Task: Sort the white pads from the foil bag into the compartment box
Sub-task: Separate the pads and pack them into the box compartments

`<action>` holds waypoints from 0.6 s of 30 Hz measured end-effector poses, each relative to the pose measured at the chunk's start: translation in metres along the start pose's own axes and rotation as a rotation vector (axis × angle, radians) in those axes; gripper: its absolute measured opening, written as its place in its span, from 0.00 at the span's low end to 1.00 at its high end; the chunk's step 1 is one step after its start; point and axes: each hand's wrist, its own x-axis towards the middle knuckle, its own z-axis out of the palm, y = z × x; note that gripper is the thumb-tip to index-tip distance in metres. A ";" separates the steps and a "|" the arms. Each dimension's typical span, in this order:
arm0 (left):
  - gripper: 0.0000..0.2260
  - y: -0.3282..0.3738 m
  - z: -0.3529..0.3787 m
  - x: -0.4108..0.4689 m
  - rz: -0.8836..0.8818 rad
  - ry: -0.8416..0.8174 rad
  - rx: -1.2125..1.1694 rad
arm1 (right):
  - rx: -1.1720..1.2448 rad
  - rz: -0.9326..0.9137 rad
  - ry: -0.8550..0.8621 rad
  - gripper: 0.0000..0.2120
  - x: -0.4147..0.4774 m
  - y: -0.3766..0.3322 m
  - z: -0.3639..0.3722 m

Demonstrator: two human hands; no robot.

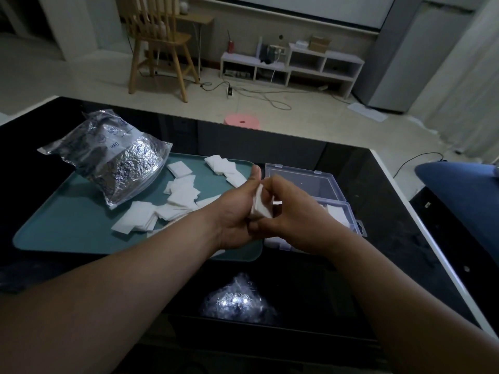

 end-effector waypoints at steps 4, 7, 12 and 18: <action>0.29 0.002 -0.004 0.002 0.001 -0.018 -0.014 | 0.041 0.015 0.006 0.23 0.001 -0.001 0.001; 0.30 0.002 -0.010 0.005 -0.021 0.003 -0.041 | 0.026 0.022 0.035 0.21 0.000 -0.003 0.000; 0.25 0.006 -0.015 0.011 -0.001 0.075 -0.128 | 0.014 0.024 0.130 0.11 -0.002 -0.003 0.001; 0.19 0.009 -0.012 0.014 0.062 0.110 -0.173 | 0.103 0.202 0.326 0.03 0.003 0.001 -0.003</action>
